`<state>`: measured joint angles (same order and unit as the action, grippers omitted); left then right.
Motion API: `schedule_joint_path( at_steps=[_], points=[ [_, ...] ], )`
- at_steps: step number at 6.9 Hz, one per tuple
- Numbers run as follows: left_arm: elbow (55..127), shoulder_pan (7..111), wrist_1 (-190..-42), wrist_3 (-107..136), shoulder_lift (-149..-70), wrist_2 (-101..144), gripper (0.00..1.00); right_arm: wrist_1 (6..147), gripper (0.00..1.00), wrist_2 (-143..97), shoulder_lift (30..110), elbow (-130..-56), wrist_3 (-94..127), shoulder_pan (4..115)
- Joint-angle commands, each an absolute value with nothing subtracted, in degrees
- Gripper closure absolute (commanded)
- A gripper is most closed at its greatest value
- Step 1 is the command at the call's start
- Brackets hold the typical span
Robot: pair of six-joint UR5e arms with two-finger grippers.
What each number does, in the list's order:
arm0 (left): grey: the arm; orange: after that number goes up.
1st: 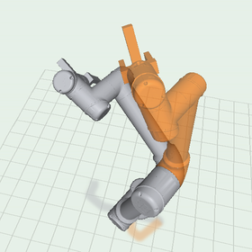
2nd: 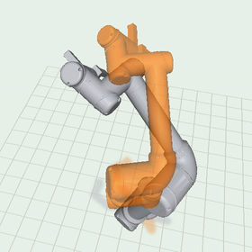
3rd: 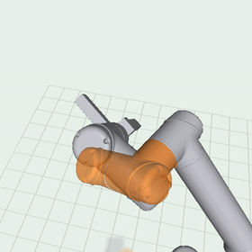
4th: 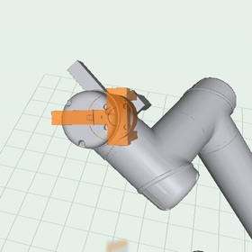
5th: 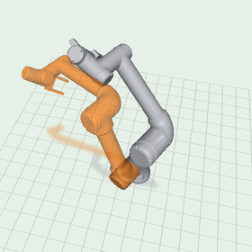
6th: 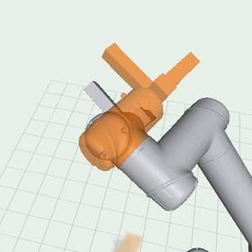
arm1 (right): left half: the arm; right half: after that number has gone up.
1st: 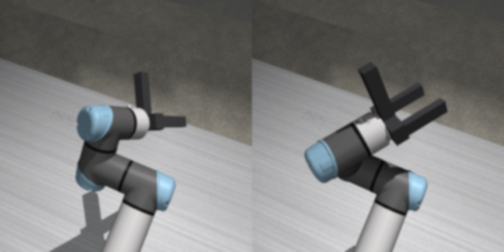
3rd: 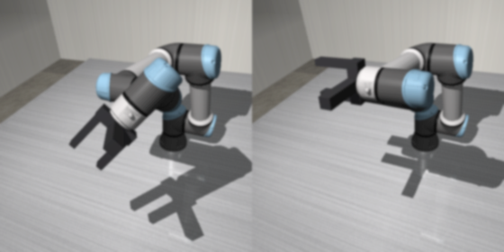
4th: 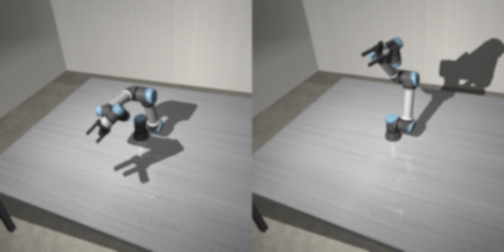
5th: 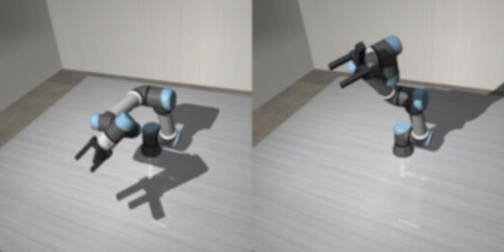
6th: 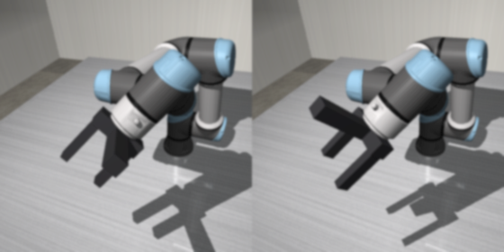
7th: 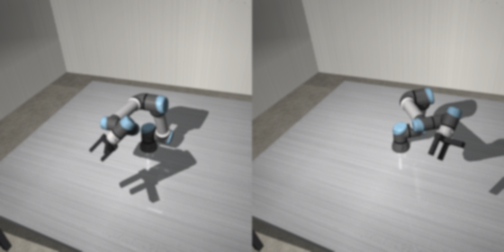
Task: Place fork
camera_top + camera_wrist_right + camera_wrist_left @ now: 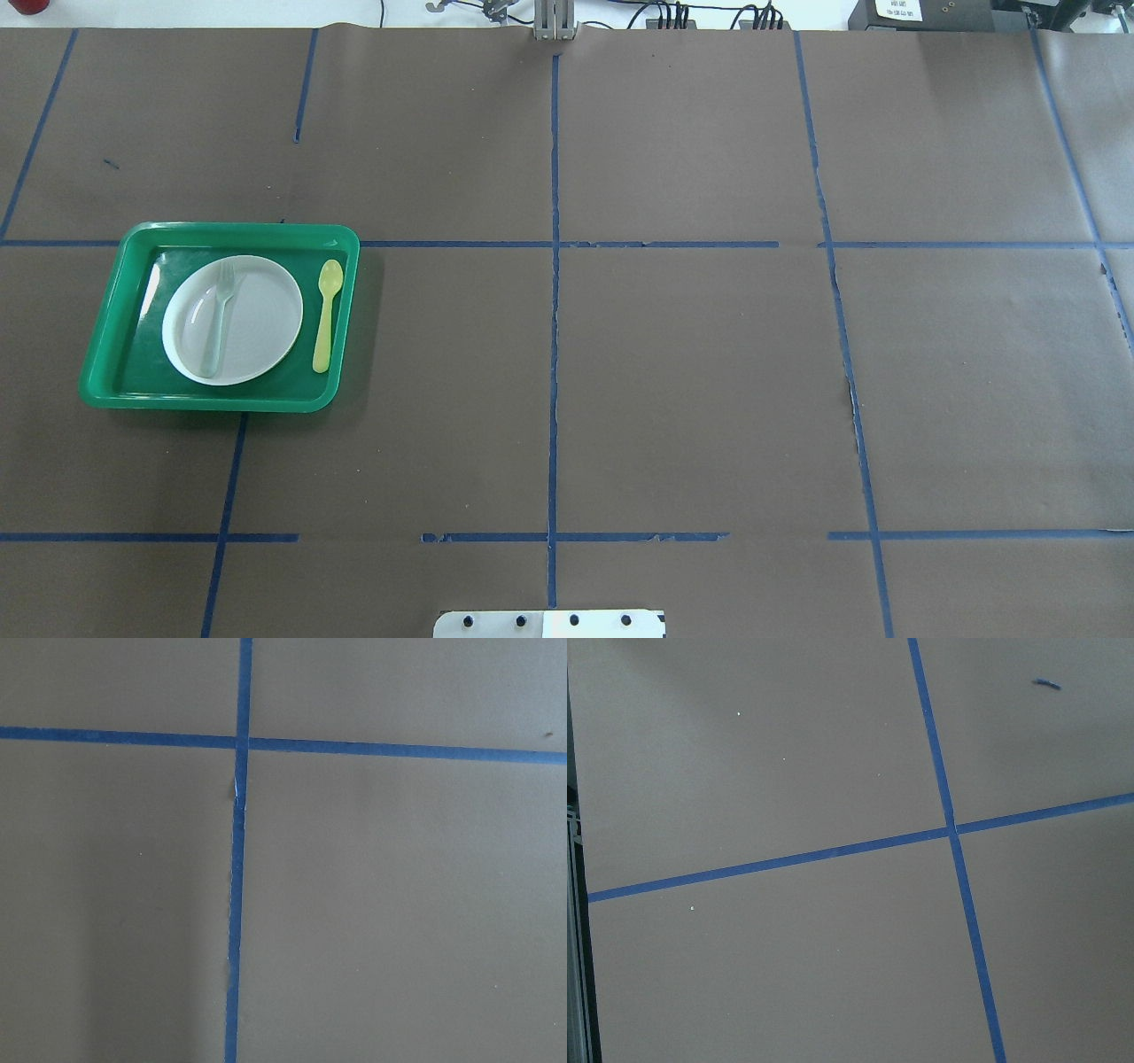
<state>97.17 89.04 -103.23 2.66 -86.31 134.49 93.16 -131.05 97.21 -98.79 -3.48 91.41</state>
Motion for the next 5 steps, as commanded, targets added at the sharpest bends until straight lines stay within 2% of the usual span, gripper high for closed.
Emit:
schedule_joint_path(
  at_steps=[1,3,4,5],
  points=[
    [100.9,76.6,-108.5,22.9,-87.5,134.3,0.0,93.2,0.0,-131.0,97.2,-98.8,-3.5,91.4],
    [100.3,66.0,-108.4,36.0,-94.4,133.9,0.01,93.2,0.0,-131.0,97.2,-98.8,-3.5,91.4],
    [99.2,61.0,-108.5,41.3,-97.6,133.6,0.05,93.2,0.0,-131.0,97.2,-98.8,-3.5,91.4],
    [97.6,57.1,-108.5,43.3,-98.9,129.7,0.06,93.2,0.0,-131.0,97.2,-98.8,-3.5,91.4]
  ],
)
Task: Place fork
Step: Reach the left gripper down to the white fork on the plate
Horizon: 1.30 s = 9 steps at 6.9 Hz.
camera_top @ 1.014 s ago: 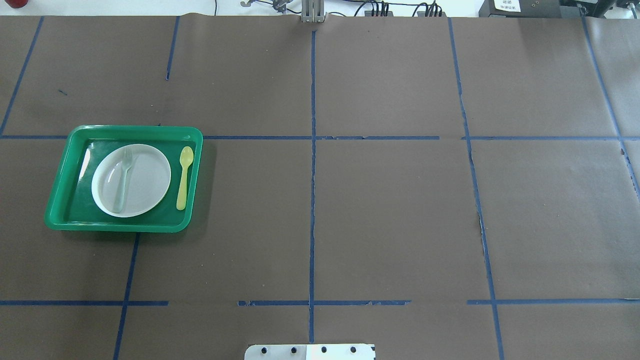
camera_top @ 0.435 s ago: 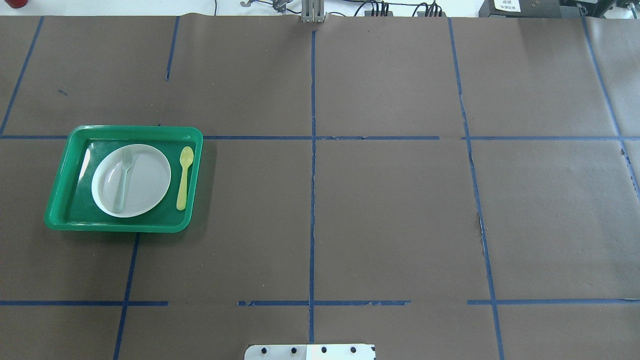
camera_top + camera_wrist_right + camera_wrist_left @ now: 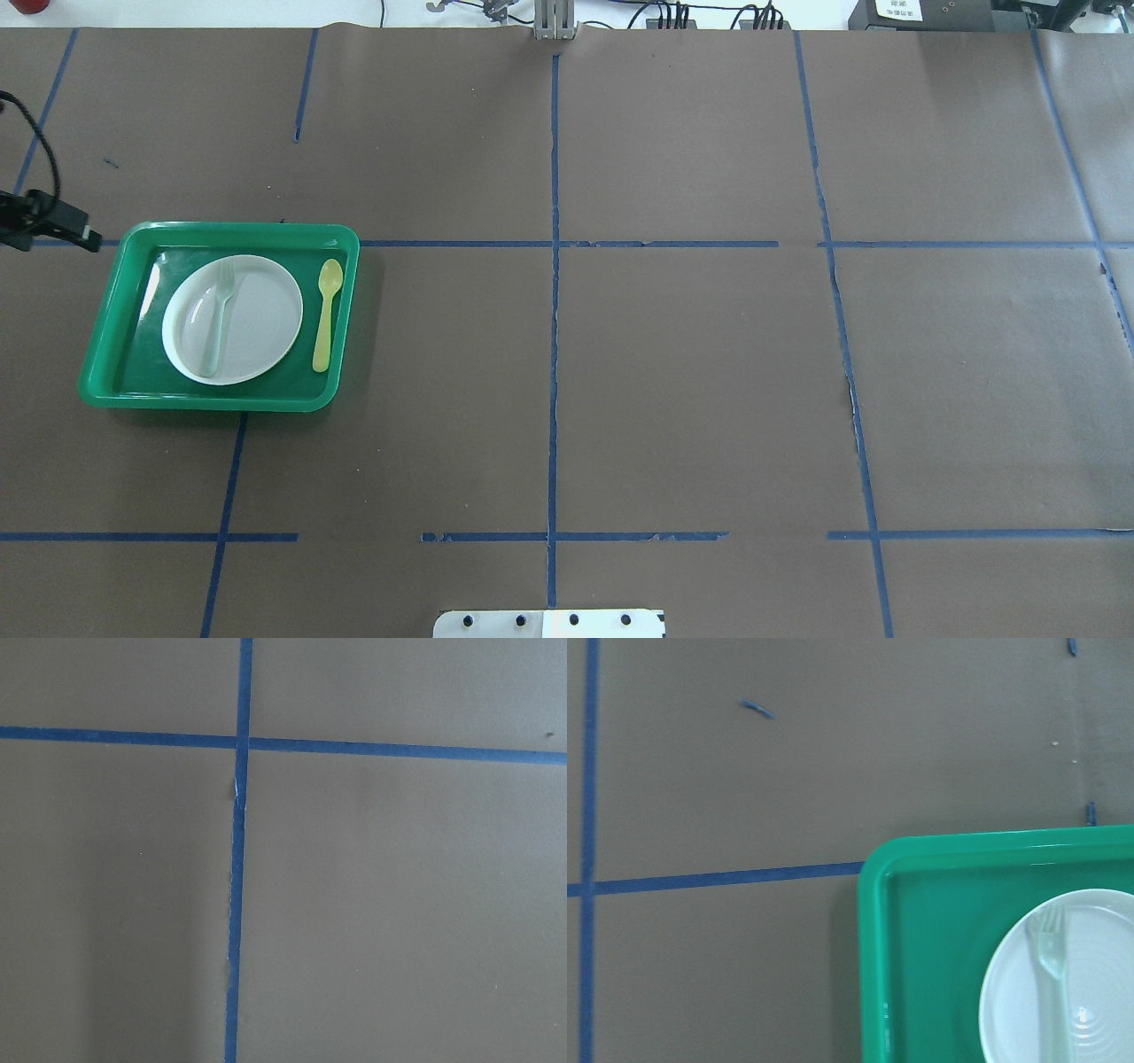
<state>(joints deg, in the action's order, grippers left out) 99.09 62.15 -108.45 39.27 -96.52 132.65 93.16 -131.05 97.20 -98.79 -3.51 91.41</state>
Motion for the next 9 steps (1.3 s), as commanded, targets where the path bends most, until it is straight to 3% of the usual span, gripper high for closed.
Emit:
schedule_joint_path(
  at_steps=[1,5,9],
  points=[
    [96.2,55.6,-108.6,43.8,-99.7,129.0,0.06,93.2,0.0,-131.0,97.2,-98.8,-3.5,91.4],
    [91.4,50.9,-108.7,47.5,-102.8,129.0,0.11,93.2,0.0,-131.0,97.2,-98.8,-3.5,91.4],
    [89.7,49.8,-108.7,46.8,-103.3,129.0,0.26,93.2,0.0,-131.0,97.2,-98.8,-3.4,91.4]
  ],
)
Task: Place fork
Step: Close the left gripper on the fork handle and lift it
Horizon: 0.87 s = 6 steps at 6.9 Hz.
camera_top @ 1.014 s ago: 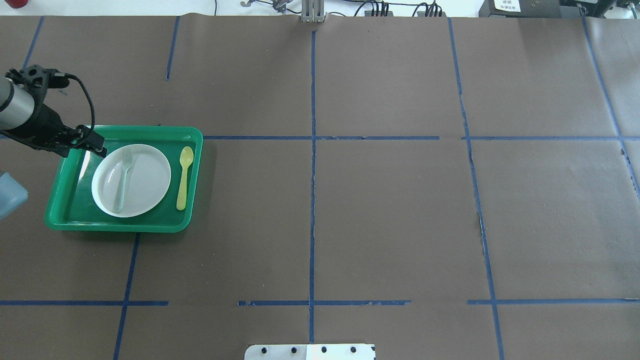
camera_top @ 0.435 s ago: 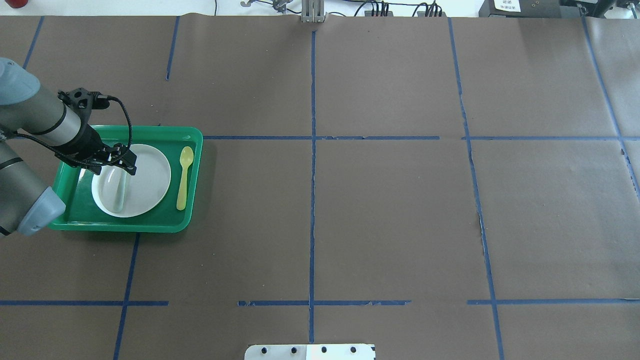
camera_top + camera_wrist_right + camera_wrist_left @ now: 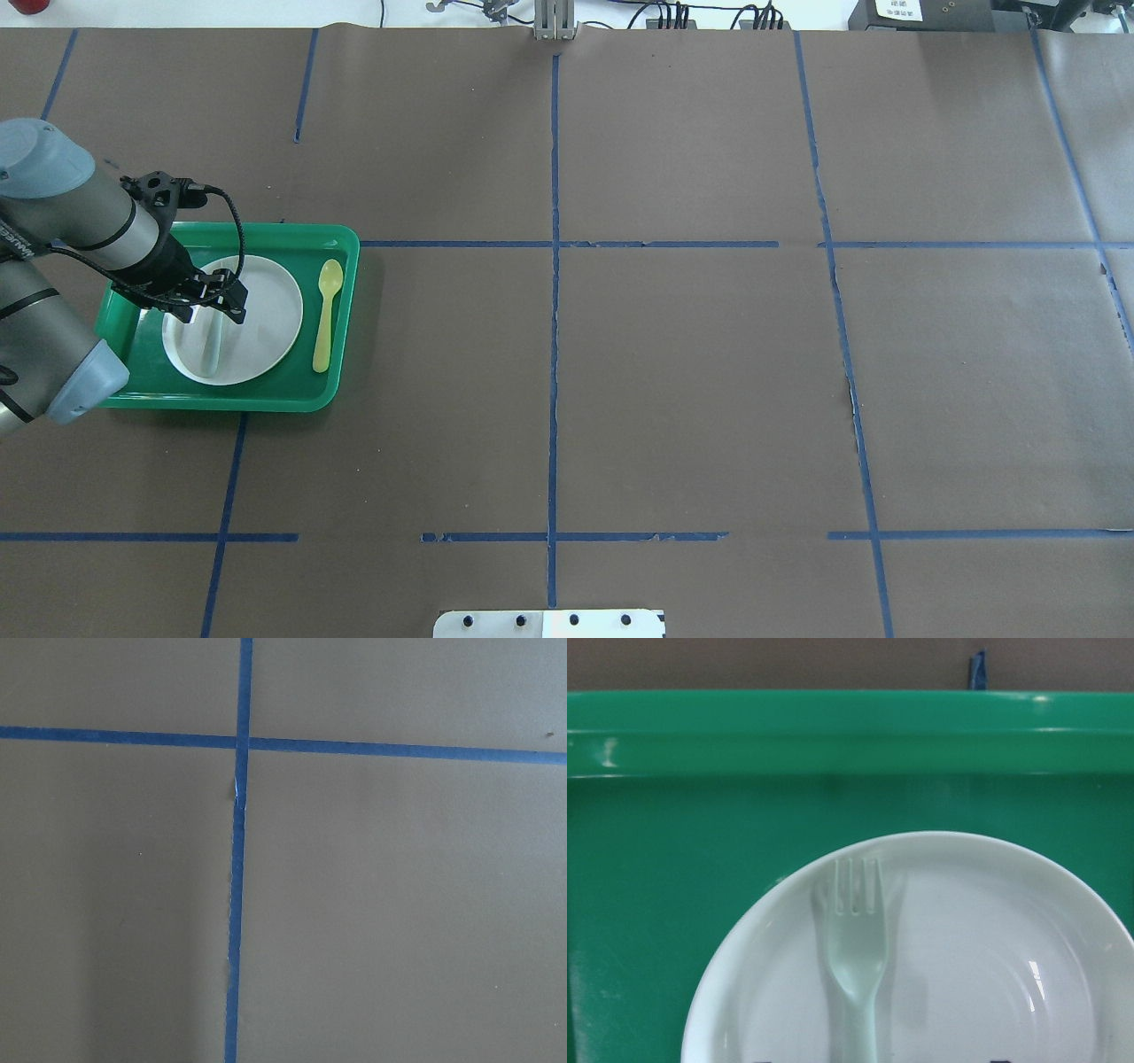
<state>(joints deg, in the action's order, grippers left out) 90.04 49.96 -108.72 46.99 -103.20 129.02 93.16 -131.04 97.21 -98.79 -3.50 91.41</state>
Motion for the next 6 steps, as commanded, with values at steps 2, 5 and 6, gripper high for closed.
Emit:
schedule_joint_path(
  at_steps=[2,5,6],
  points=[
    [88.9,49.6,-108.7,46.8,-103.3,129.0,0.3,93.2,0.0,-131.0,97.2,-98.8,-3.5,91.4],
    [89.0,49.6,-108.7,46.8,-103.3,129.0,0.92,93.2,0.0,-131.0,97.2,-98.8,-3.5,91.4],
    [89.0,49.6,-108.6,46.8,-103.2,129.0,1.0,93.2,0.0,-131.0,97.2,-98.8,-3.5,91.4]
  ],
)
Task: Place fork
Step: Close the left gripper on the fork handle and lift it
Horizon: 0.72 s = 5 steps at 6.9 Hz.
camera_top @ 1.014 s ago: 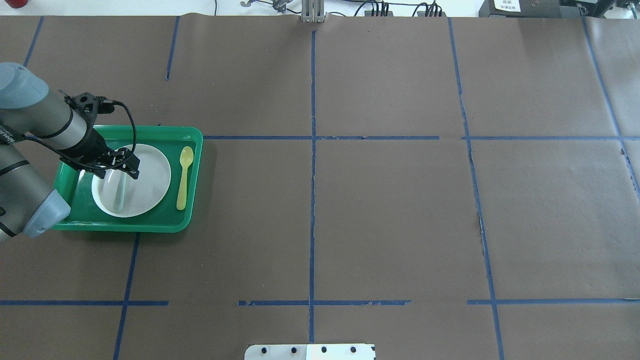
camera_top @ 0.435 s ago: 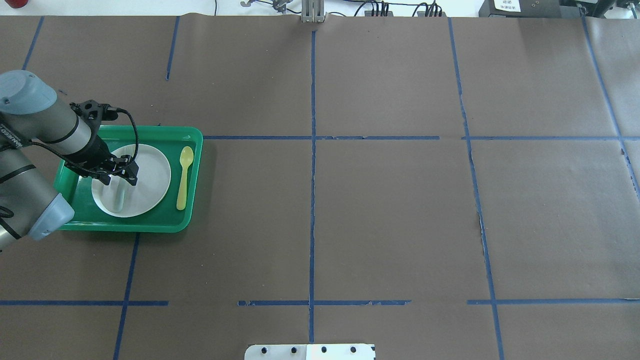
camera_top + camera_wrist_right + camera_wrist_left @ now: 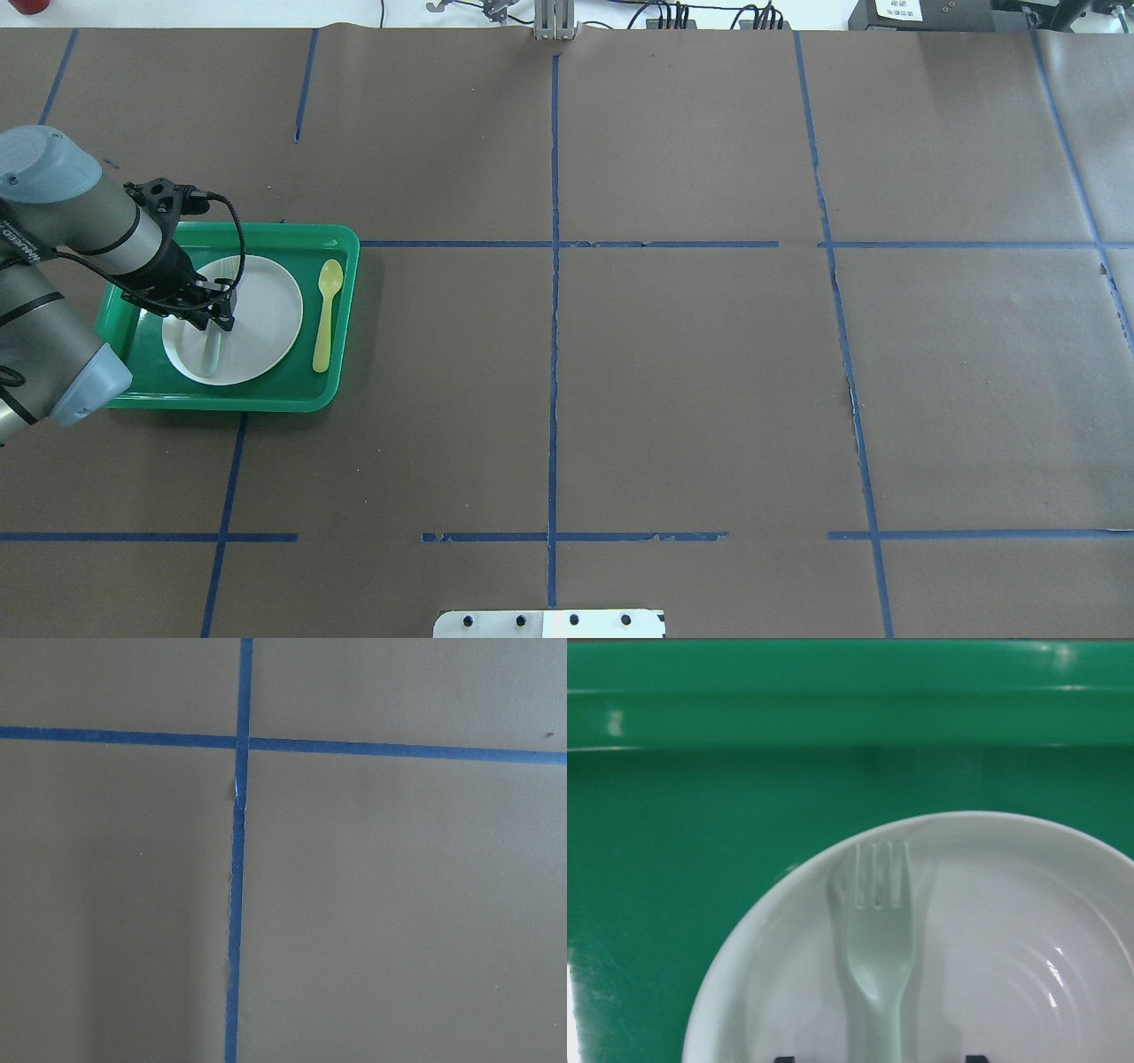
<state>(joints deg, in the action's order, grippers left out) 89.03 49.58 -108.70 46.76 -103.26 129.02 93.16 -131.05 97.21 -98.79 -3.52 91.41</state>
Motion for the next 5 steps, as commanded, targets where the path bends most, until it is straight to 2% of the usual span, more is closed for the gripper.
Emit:
schedule_joint_path(
  at_steps=[1,3,5],
  points=[
    [89.1,49.5,-108.6,46.9,-103.2,128.9,1.0,93.2,0.0,-131.0,97.2,-98.8,-3.5,91.4],
    [91.9,50.0,-107.8,47.1,-102.9,129.2,1.0,93.2,0.0,-131.0,97.2,-98.8,-3.5,91.4],
    [96.4,57.1,-106.8,46.7,-99.2,129.4,1.0,93.2,0.0,-131.0,97.2,-98.8,-3.5,91.4]
  ],
)
